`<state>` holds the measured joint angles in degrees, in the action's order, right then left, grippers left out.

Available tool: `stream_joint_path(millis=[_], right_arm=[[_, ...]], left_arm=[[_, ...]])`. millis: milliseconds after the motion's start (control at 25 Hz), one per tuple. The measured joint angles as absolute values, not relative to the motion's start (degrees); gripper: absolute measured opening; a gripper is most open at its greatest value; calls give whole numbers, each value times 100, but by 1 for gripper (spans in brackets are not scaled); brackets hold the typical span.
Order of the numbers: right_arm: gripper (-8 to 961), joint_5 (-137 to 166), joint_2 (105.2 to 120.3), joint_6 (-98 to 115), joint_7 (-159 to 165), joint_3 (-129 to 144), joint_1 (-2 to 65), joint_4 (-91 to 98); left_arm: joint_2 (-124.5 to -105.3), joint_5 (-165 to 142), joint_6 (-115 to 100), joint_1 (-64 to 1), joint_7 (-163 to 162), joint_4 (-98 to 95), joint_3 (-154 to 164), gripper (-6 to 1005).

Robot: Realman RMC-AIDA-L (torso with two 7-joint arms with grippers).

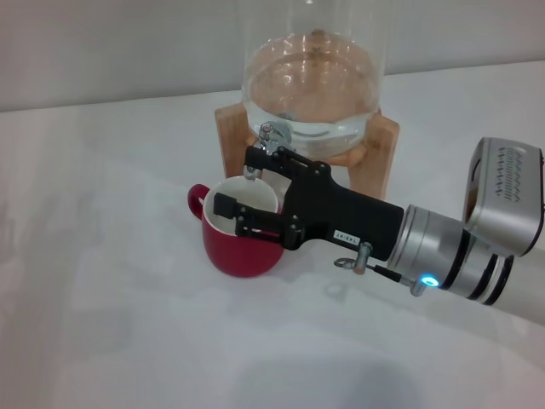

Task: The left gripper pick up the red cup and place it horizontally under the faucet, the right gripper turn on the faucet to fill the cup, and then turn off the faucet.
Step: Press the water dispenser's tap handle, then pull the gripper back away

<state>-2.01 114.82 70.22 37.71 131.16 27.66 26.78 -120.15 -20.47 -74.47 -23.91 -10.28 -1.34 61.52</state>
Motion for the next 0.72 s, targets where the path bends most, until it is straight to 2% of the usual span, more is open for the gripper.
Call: stream_joint_path(millis=[720], right_arm=[[870,-211,11450,7021,3787,13016,2763,2671]], left_arm=[[-12014,-2012,-7454,-2377,-1028,-162,6152,515]])
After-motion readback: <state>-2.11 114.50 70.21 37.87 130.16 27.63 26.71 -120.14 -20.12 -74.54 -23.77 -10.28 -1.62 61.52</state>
